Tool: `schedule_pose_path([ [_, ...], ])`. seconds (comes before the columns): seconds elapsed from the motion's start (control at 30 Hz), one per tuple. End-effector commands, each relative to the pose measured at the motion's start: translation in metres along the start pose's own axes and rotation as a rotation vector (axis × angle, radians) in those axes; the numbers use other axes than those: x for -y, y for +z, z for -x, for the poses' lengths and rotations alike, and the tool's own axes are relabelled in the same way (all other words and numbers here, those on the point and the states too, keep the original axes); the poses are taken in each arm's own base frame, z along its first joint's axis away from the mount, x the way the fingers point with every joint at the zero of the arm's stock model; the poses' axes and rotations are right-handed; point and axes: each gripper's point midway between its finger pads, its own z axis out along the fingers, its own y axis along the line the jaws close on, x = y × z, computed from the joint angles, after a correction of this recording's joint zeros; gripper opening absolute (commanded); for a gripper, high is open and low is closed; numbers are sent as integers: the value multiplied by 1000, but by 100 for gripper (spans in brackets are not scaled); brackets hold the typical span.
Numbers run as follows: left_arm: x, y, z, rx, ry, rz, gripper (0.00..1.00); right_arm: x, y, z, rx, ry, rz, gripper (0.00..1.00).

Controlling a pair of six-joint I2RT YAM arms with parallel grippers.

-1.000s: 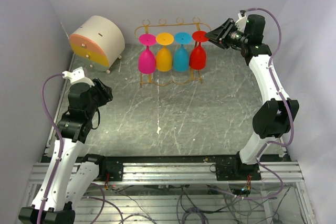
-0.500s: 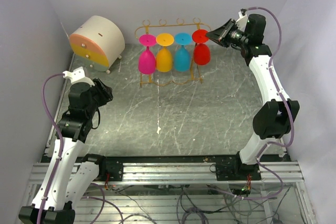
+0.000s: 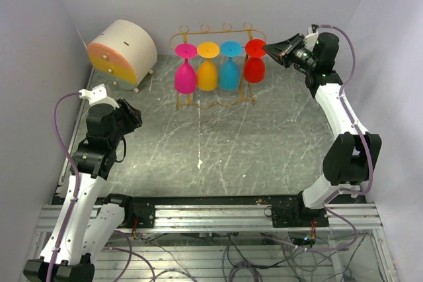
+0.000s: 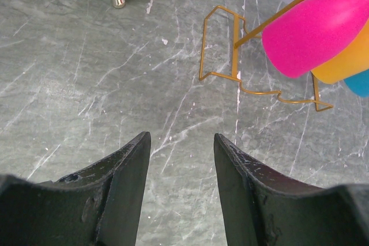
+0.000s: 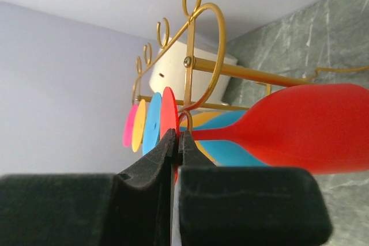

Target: Take the wine glass off the wine glass rack

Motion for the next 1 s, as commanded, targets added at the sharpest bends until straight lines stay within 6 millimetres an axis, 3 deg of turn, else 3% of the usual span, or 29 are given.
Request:
schedule_pose_path([
  [0.0,4,-3,12,35,-16,-15,58,-13,-9,9,42,85,109,0],
  [0.33,8,-4,13,40,-28,-36,58,-34,-23,-1,11,93,243,0],
  [0.67,14,-5,13,40,-30,-69,58,-40,-41,-9,25,8,183,0],
  [0.83,21,-8,16,49,-28,-108,59,-45,-59,-14,51,-77,132,0],
  [0.97,40,-14,23,60,-15,-210,61,-56,-82,-21,74,-215,83,0],
])
